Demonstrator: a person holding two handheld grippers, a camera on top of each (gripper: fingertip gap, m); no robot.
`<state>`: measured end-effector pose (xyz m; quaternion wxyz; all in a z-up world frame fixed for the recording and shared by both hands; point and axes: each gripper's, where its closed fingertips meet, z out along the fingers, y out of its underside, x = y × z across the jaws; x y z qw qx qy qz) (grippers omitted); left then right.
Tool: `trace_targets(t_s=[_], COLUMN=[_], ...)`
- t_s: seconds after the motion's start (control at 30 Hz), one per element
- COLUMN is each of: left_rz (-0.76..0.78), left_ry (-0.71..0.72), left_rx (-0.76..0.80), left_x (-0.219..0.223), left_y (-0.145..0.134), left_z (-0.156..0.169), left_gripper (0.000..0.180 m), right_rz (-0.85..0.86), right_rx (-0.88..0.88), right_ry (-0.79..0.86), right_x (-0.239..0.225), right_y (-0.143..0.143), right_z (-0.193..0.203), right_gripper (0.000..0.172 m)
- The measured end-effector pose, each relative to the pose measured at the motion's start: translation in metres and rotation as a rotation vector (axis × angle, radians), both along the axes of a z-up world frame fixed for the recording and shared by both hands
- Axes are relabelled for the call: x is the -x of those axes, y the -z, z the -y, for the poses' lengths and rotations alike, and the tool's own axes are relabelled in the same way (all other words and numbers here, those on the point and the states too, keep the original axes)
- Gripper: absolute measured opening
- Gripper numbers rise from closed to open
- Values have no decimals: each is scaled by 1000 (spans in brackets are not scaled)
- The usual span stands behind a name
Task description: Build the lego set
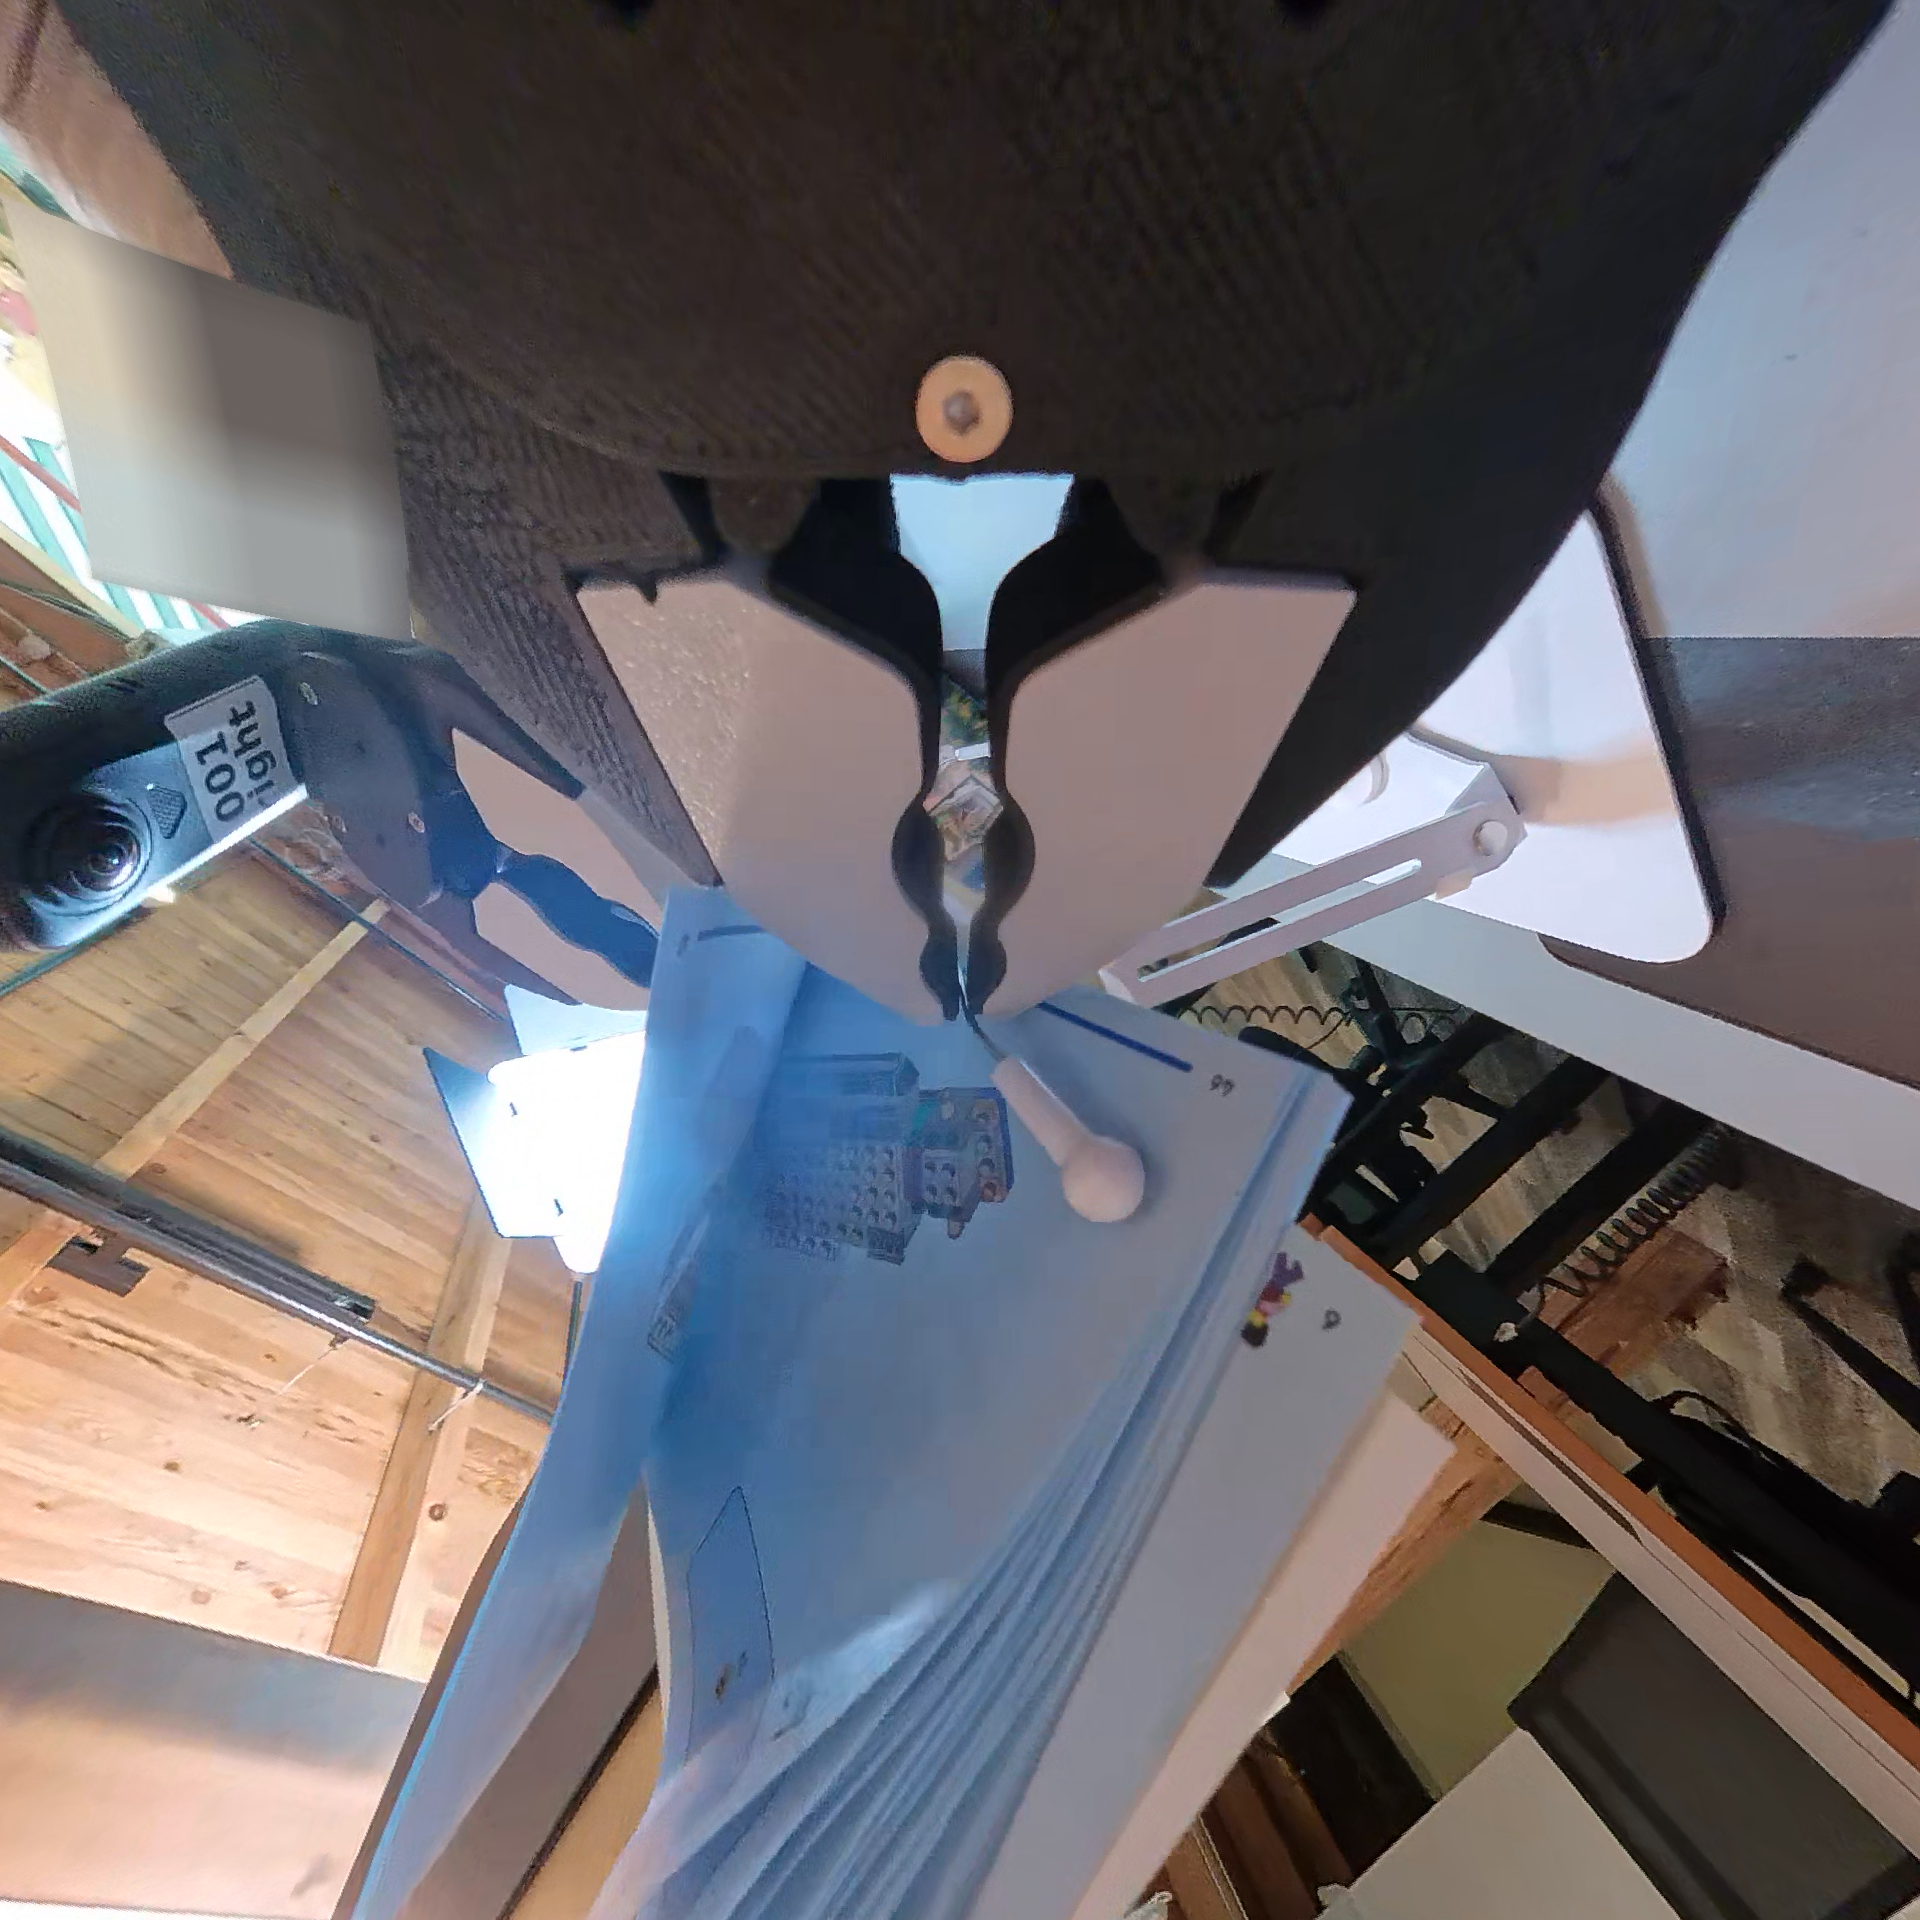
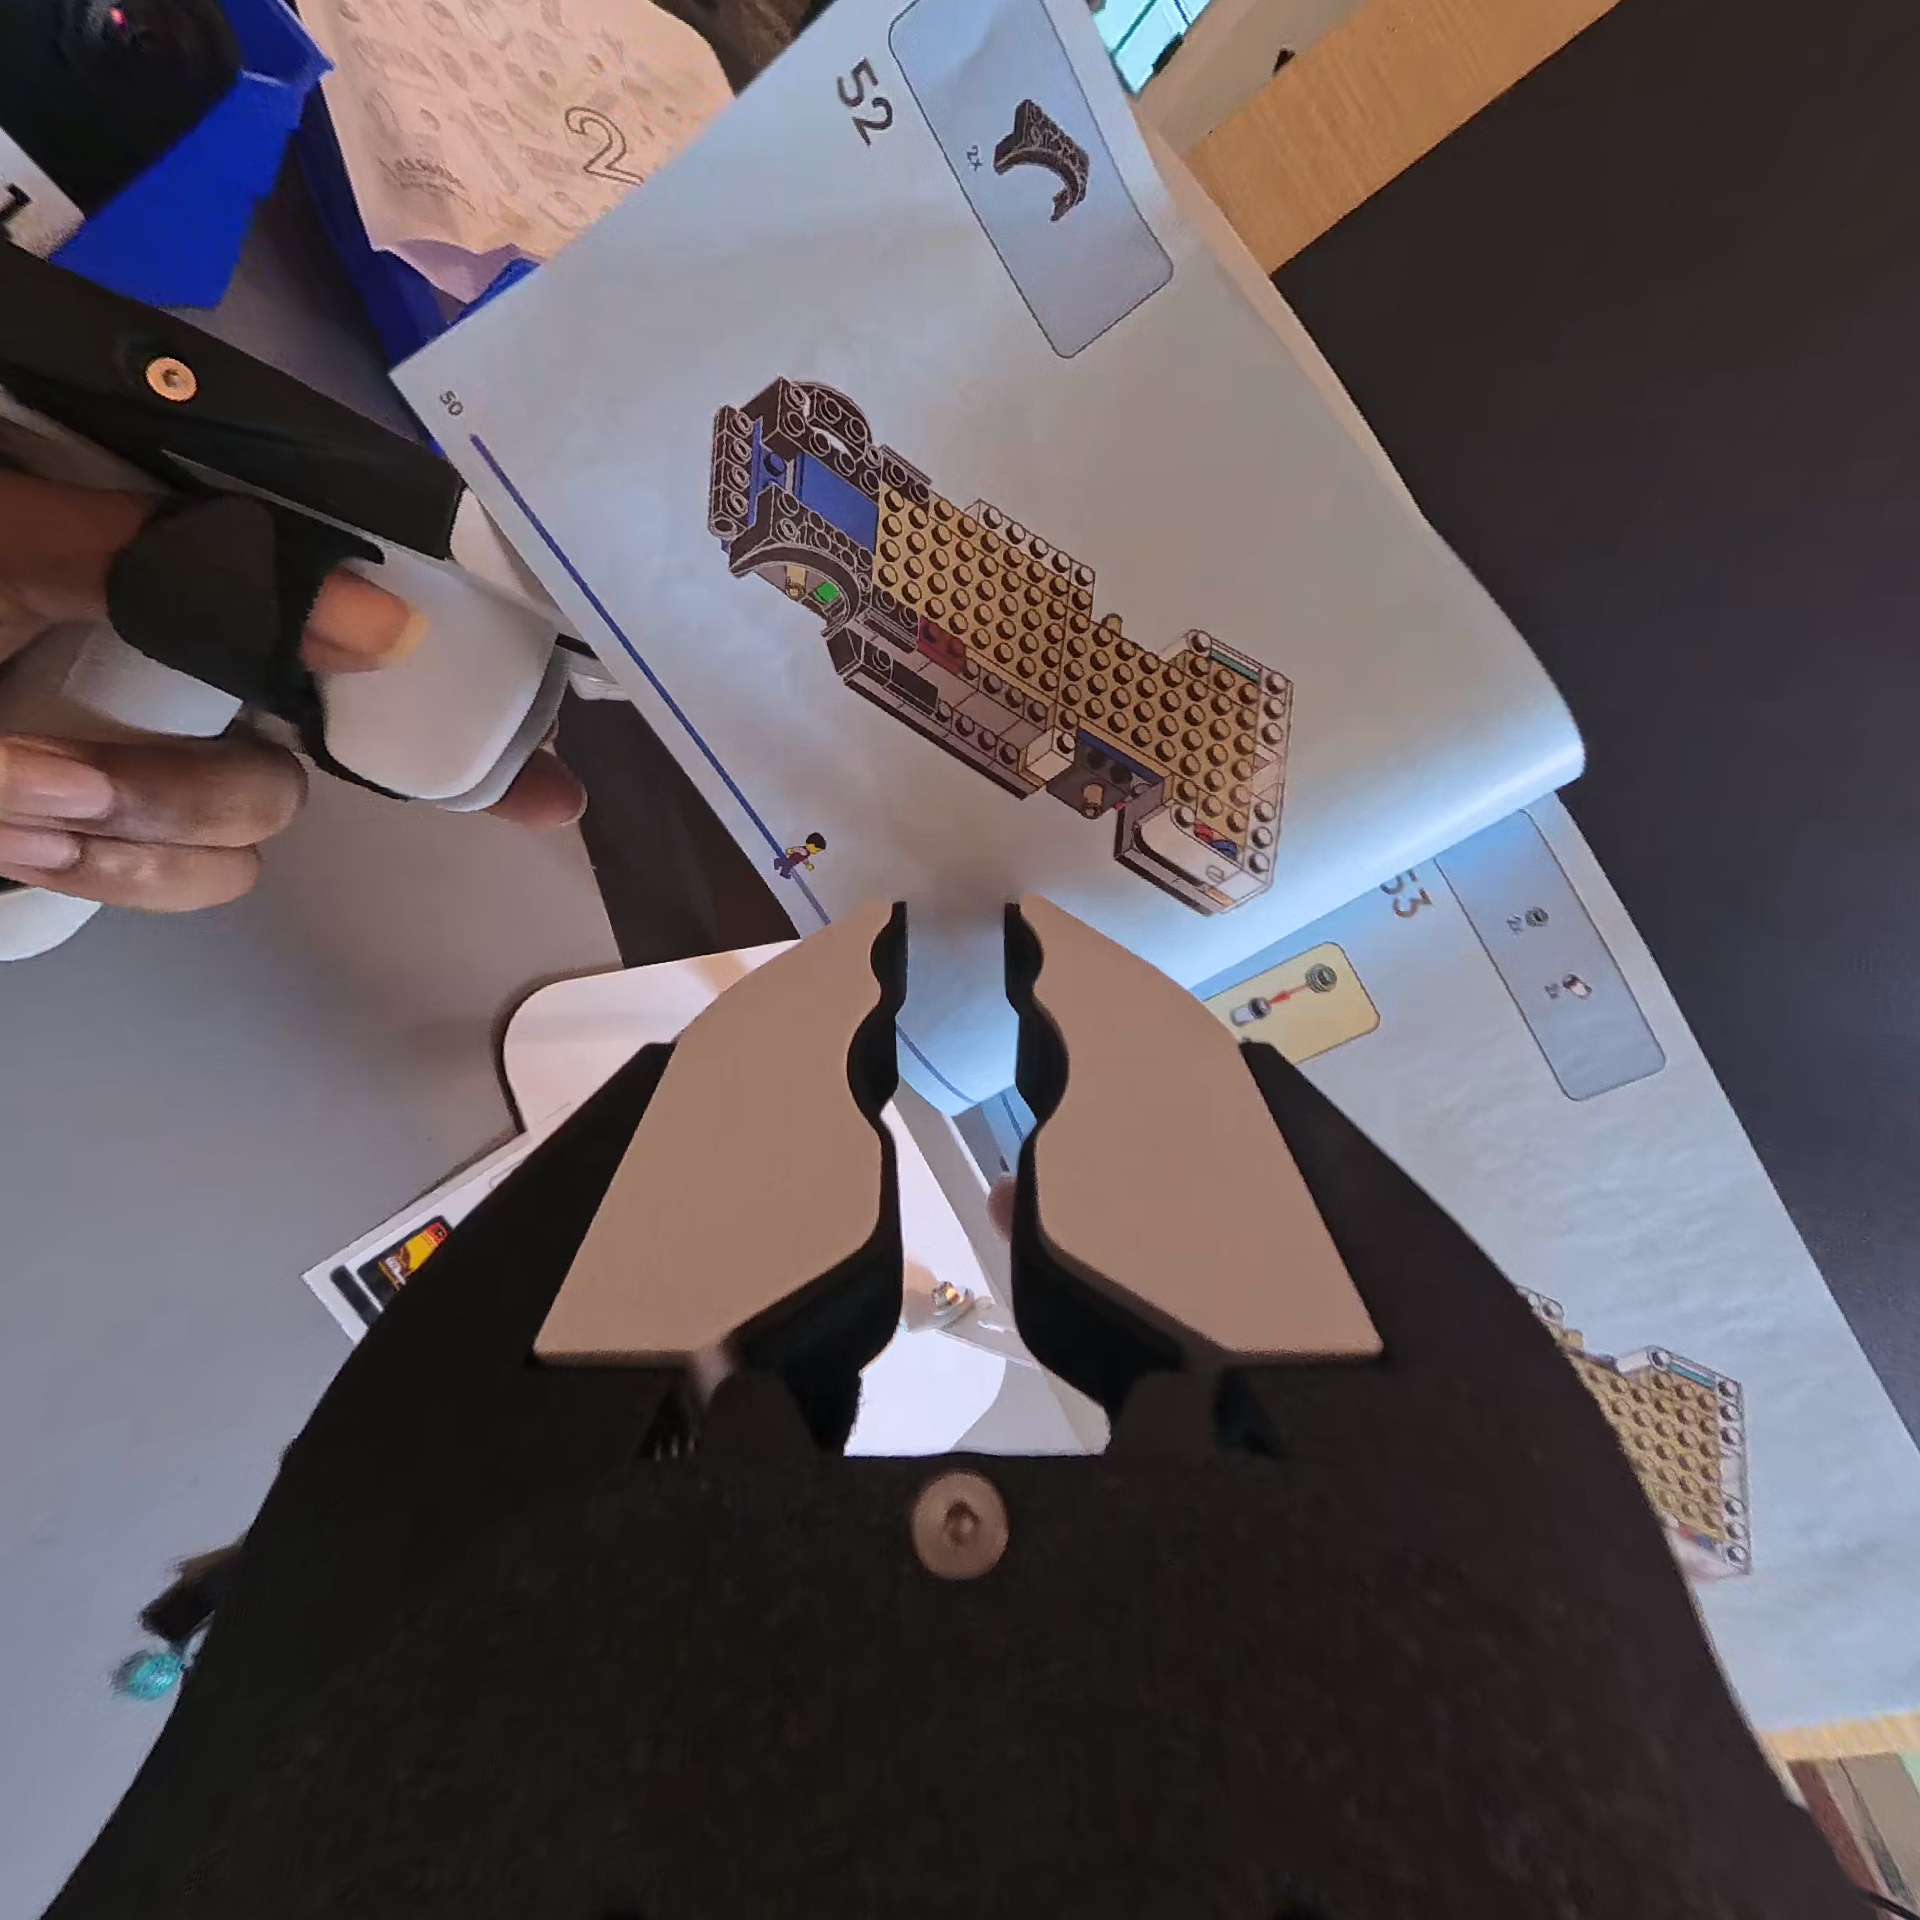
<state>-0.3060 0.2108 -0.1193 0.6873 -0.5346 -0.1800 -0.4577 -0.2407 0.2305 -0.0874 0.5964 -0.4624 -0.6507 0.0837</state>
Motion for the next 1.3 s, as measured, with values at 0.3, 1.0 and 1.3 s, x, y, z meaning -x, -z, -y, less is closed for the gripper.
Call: trace_targets(t_s=[0.3,1.0,1.3], left_rz=[13,121,-108], left_ry=[9,0,-118], left_rx=[-2,-35,8], left_x=[1,-2,-4], left_y=[2,8,-5], left_z=[0,3,4], left_gripper=[1,1,1], right_rz=[-106,105,74], right_rx=[9,-222,-257], right_ry=[49,193,164], right_x=[-18,47,46], right_y=[-12,-5,-5], right_z=[-23,-27,-25], right_gripper=[19,15,14])
